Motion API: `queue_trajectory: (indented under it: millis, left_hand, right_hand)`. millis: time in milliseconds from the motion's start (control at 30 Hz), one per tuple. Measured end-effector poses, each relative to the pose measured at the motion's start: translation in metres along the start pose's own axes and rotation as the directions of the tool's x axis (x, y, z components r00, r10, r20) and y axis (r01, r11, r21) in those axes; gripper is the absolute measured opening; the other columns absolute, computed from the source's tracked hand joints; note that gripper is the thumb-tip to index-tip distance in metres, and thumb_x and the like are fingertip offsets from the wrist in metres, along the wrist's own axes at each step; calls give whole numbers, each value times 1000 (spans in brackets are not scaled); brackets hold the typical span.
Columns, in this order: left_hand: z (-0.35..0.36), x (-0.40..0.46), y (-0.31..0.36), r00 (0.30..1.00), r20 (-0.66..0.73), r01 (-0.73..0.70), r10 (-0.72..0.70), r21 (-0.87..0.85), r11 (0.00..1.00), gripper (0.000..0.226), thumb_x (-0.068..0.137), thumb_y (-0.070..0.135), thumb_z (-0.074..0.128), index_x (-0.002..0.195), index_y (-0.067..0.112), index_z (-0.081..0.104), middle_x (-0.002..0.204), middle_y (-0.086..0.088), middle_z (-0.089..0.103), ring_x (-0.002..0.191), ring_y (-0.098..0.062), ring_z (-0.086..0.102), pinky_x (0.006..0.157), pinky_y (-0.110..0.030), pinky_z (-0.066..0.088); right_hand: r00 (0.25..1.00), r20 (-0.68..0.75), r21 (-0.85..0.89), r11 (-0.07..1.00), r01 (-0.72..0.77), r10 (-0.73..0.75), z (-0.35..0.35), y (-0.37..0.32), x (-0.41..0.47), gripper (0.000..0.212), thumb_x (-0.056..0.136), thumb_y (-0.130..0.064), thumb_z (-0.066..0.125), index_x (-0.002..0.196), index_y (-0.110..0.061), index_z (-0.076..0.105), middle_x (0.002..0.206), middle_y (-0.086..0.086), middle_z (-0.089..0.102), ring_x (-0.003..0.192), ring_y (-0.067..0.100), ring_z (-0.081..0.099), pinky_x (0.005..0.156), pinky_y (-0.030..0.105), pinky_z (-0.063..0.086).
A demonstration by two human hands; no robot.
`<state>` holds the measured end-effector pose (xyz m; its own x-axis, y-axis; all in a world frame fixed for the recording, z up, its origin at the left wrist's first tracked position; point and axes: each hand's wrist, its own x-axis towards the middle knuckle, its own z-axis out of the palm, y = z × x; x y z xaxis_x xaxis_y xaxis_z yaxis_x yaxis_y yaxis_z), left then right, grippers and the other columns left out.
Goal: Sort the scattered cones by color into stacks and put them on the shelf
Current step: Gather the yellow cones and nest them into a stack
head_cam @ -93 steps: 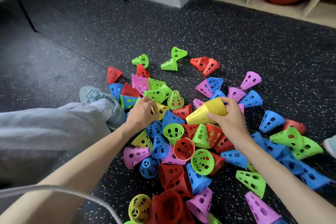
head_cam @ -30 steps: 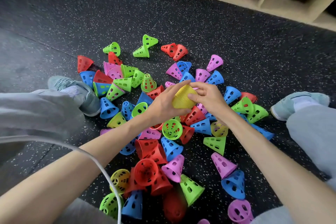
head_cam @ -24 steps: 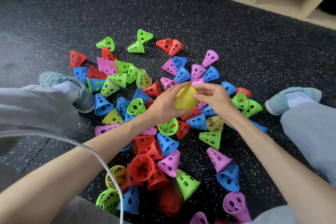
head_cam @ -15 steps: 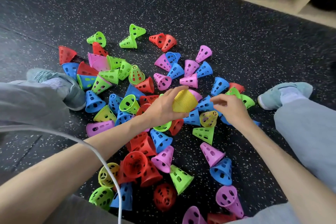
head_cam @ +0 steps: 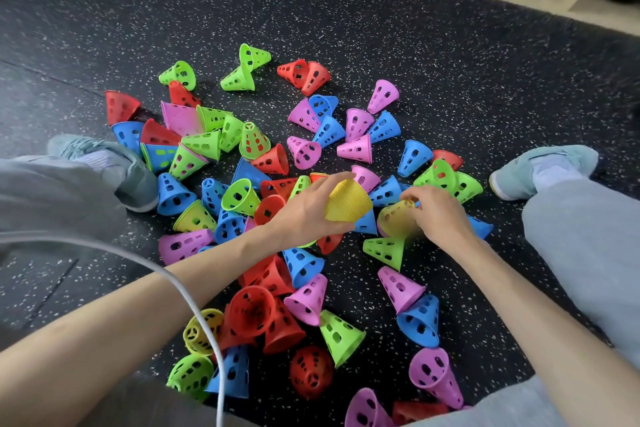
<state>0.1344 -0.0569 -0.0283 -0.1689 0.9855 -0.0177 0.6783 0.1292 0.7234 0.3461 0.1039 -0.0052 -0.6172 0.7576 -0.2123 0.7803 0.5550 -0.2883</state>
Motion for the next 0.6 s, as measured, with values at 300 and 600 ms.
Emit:
queue_trajectory:
  millis: [300, 600]
  left_hand:
    - [0, -2, 8, 1000, -18, -6, 5, -23, 1000, 89, 82, 50, 81, 152, 35, 30, 155, 6, 43, 117, -3, 39, 95, -34, 42]
    - [-1, 0, 19, 999, -42, 0, -5, -130, 991, 84, 79, 48, 83, 143, 35, 30, 139, 1, 49, 113, -21, 53, 91, -40, 48]
  right_hand:
    - [978, -149, 331, 939, -87, 143, -38, -9, -1, 20, 95, -28, 70, 114, -22, 70, 100, -4, 66, 90, 17, 64, 73, 33, 45]
    - [992, -96, 738, 674, 13, 86, -44, -40, -7, 16, 96, -25, 69, 111, -29, 64, 110, -2, 67, 96, 17, 72, 90, 36, 59]
